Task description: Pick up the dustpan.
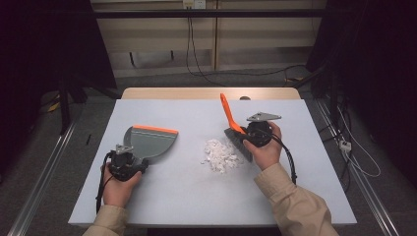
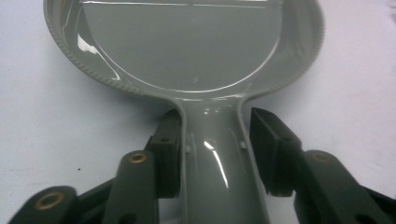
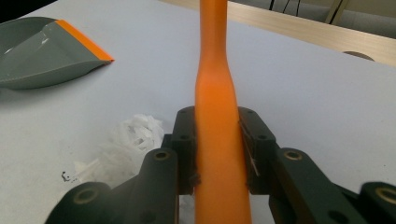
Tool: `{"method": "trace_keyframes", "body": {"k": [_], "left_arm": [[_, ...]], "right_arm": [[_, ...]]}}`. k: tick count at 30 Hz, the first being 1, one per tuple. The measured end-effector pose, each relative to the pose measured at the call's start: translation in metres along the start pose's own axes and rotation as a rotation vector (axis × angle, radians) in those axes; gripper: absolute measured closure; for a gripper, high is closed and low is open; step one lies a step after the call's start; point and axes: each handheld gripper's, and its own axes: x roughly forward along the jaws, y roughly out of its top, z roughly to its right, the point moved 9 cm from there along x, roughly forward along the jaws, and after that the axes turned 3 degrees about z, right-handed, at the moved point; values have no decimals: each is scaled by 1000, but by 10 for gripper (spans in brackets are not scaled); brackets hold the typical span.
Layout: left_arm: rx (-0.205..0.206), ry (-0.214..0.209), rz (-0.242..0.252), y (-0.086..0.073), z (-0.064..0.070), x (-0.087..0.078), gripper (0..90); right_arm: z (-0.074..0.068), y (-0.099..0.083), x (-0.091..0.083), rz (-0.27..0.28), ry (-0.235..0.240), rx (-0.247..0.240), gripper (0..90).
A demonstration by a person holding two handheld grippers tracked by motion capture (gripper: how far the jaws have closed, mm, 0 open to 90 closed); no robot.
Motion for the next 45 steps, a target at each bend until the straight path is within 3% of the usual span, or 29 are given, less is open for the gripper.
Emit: {"method": "trace_keyframes", "body": {"k": [6, 8, 12, 15, 22, 23, 29, 32, 41, 45], "left_arm": [[8, -3, 4, 1, -6, -1, 628], [13, -14, 26, 2, -9, -6, 629], [32, -59, 63, 7, -9, -22, 630], [76, -105, 77, 8, -6, -32, 630], [135, -188, 97, 8, 11, -40, 630], [162, -196, 87, 8, 12, -42, 630], [225, -247, 84, 7, 28, -45, 630], [264, -273, 59, 3, 33, -43, 630], [319, -346, 30, -4, 51, -42, 630], [379, -362, 7, -8, 58, -41, 629]], "right_arm": [[-1, -1, 1, -5, 3, -2, 712], [-1, 0, 0, 2, 5, -1, 713], [1, 2, -2, 3, -4, -3, 712], [3, 3, -2, 2, -7, -1, 713], [3, 6, -2, 4, -9, -4, 713], [3, 6, -2, 3, -9, -4, 712], [5, 7, -2, 0, -17, -1, 712], [6, 6, -1, -1, -16, -3, 712], [8, 7, -1, 0, -28, -3, 712], [9, 7, 0, -6, -31, -4, 712]]}}
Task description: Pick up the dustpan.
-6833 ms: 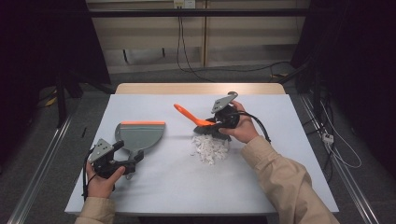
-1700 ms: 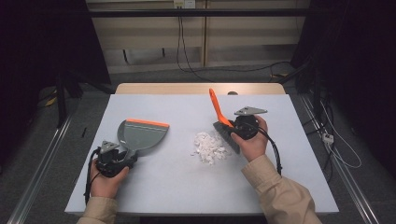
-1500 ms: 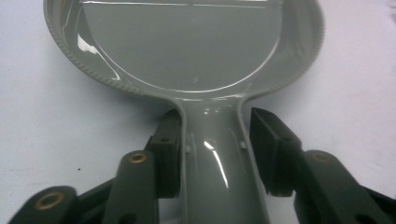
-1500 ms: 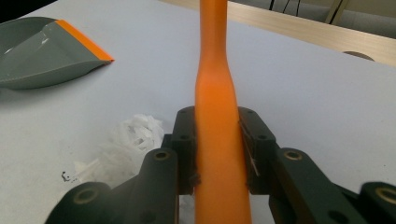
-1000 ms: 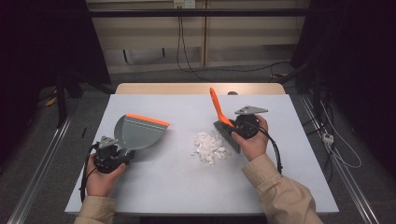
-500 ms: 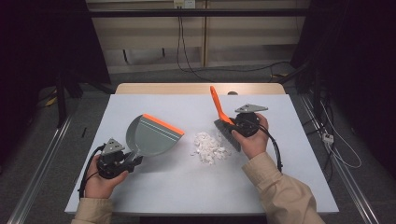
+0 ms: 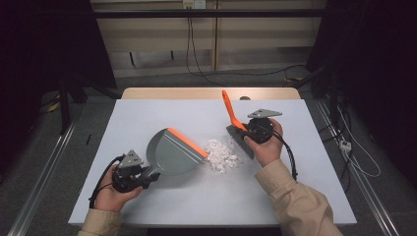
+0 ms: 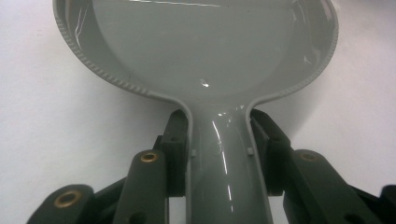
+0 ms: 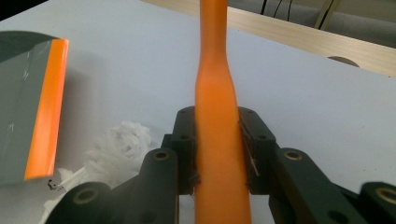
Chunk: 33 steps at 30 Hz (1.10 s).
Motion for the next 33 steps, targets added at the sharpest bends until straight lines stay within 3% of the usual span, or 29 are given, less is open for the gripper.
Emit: {"method": "trace_keyframes", "body": {"k": [9, 10, 12, 21, 22, 24, 29, 33], "left_arm": [[52, -67, -49, -5, 14, 4, 629], [59, -47, -61, -6, 14, 3, 629], [49, -75, -51, -6, 16, 4, 629], [66, -77, -62, -11, 11, -12, 629], [51, -80, -59, -13, 11, -12, 629], [62, -79, -82, -16, 10, -13, 629], [65, -130, -119, -22, 18, -6, 628], [75, -152, -112, -18, 23, -1, 628]], "right_arm": [[3, -3, 4, -17, -9, -3, 712], [4, -3, 4, -17, -11, -2, 712], [4, -3, 5, -18, -13, -4, 712], [3, -5, 6, -28, -12, -9, 712], [2, -5, 7, -31, -10, -10, 712], [1, -6, 8, -36, -11, -13, 712], [0, -10, 10, -55, -11, -15, 712], [1, -16, 13, -75, -13, -11, 712]]}}
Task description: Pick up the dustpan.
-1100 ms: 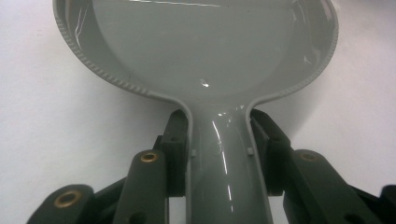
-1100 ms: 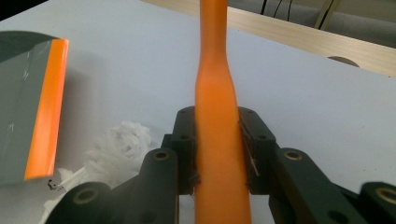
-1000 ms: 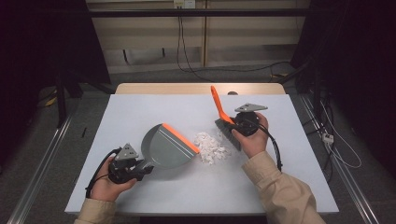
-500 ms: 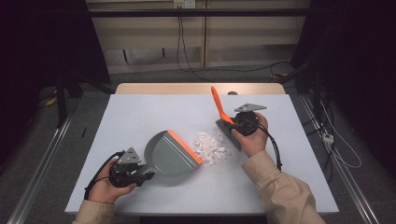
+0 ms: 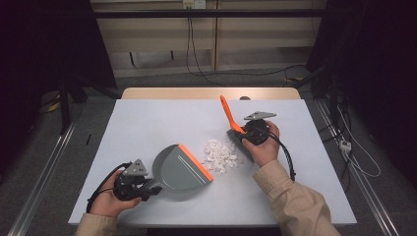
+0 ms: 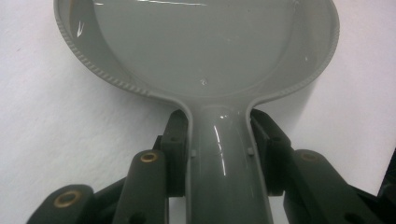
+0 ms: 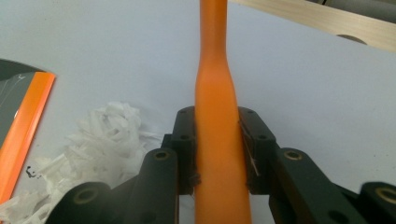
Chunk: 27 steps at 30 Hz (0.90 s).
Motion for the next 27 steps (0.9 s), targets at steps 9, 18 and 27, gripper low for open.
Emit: {"method": "trace_keyframes", "body": {"k": [9, 18, 27], "left_arm": [[6, -37, -2, 9, 4, 14, 626], [6, -41, -8, 8, 4, 17, 624], [-19, -35, -1, 5, 4, 21, 615]], "right_arm": [[-10, 0, 3, -5, 22, -13, 711], [-10, -1, 3, -7, 22, -18, 711], [-10, -1, 3, -14, 30, -12, 704]]}}
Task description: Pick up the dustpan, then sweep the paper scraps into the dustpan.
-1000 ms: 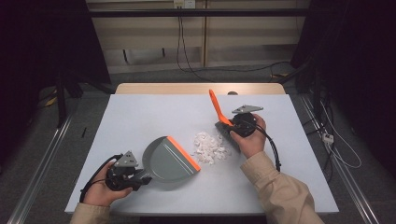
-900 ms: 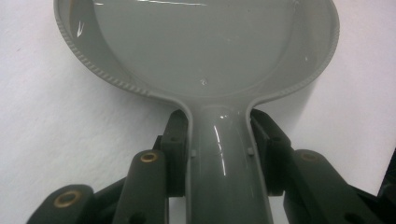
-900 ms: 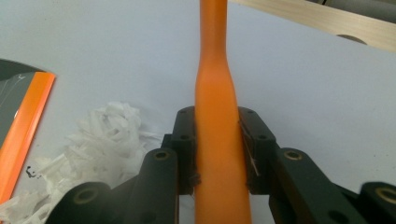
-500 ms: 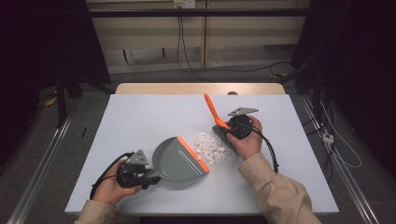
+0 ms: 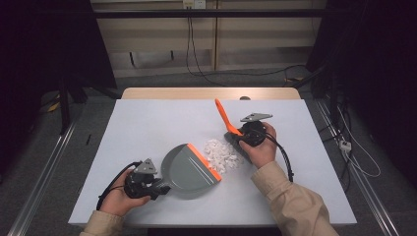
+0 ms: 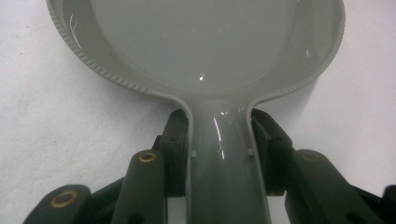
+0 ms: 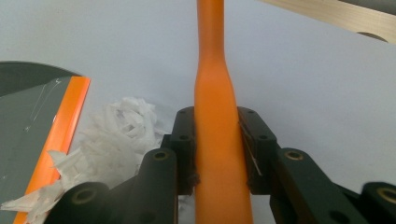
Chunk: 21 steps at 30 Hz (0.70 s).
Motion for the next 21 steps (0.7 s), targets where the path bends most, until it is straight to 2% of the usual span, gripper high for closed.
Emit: {"method": "trace_keyframes", "body": {"k": [3, 8, 15, 21], "left_arm": [[-16, 9, 13, 1, -1, -1, 567], [-9, 22, -2, -1, 2, 0, 568], [-16, 24, -10, -2, 1, -2, 615], [-32, 27, -3, -1, 0, -2, 618]], "right_arm": [[0, 0, 0, -7, 10, 3, 692], [2, 3, -7, -22, -1, 4, 660], [5, -2, -11, -69, -29, -40, 710], [0, -3, -13, -81, -27, -42, 716]]}}
